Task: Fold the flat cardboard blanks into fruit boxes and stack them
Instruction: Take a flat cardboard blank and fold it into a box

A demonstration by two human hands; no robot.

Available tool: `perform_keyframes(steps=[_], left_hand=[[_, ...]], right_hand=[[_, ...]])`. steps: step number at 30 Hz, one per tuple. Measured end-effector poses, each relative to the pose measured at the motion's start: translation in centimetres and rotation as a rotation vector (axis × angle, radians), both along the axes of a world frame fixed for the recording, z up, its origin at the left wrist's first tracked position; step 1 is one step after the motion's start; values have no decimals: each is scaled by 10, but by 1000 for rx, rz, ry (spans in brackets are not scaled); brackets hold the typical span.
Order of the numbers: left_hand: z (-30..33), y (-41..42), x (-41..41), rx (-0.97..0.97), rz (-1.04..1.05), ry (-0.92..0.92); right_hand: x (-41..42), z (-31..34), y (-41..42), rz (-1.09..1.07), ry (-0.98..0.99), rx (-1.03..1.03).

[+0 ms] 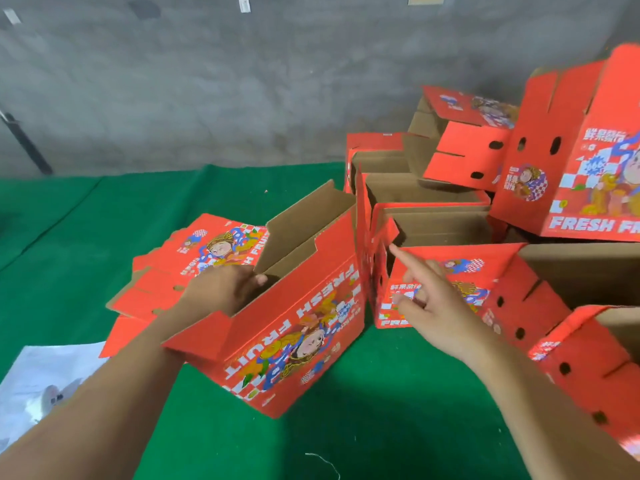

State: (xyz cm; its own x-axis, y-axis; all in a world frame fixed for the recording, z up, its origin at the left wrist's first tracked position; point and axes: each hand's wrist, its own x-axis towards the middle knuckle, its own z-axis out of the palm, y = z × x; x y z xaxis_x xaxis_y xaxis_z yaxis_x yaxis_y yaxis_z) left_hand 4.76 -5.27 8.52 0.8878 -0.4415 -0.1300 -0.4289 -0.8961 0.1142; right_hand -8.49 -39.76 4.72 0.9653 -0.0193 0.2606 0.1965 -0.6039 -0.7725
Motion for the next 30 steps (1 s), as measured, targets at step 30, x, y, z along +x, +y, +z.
perform_keyframes(steps=[30], left_hand=[[-25,2,33,-579,62,-24]], right_hand=[[-47,-22,33,-467,25,-26]])
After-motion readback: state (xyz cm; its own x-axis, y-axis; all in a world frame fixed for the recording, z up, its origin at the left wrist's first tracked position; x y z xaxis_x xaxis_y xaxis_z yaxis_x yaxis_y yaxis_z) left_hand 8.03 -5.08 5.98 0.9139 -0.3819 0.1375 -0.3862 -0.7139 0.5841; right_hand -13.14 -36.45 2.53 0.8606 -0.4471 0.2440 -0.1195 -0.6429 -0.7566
